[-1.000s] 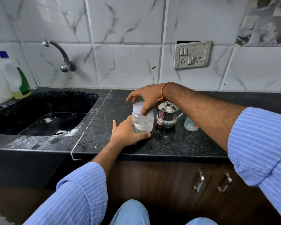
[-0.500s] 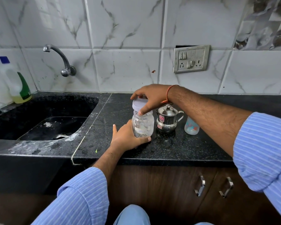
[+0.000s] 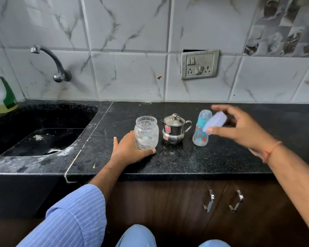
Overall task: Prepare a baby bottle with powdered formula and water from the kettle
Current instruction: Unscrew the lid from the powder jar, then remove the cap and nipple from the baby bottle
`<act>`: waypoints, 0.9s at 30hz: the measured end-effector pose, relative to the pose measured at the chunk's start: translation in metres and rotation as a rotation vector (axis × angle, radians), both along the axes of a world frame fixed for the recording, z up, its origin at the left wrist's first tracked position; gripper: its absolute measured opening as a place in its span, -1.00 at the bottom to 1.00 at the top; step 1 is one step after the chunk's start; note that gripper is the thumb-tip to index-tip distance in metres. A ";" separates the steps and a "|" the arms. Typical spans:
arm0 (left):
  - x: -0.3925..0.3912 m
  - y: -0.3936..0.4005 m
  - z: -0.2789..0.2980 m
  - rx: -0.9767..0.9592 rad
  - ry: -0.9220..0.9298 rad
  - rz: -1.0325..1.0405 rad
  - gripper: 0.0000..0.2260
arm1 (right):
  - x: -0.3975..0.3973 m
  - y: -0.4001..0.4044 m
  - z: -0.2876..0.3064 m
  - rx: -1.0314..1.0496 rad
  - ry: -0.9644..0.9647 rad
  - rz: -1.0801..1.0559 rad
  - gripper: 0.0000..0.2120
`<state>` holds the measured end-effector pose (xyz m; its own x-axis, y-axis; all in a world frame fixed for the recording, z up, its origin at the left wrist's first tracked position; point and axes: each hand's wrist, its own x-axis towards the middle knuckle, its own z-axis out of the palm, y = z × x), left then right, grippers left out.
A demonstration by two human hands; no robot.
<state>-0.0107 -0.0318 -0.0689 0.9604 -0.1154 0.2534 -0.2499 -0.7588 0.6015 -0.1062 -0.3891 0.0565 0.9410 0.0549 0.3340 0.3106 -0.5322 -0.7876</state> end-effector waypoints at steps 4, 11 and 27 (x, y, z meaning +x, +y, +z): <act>0.001 0.002 -0.002 -0.041 0.013 0.037 -0.04 | -0.006 -0.048 -0.058 -0.172 0.021 -0.268 -0.32; 0.001 0.003 -0.004 -0.080 -0.002 0.054 0.32 | 0.009 -0.080 -0.100 -0.367 0.003 -0.450 -0.36; -0.007 0.000 0.003 -0.112 -0.023 0.057 0.24 | 0.056 -0.077 -0.087 -0.452 0.154 -0.478 -0.22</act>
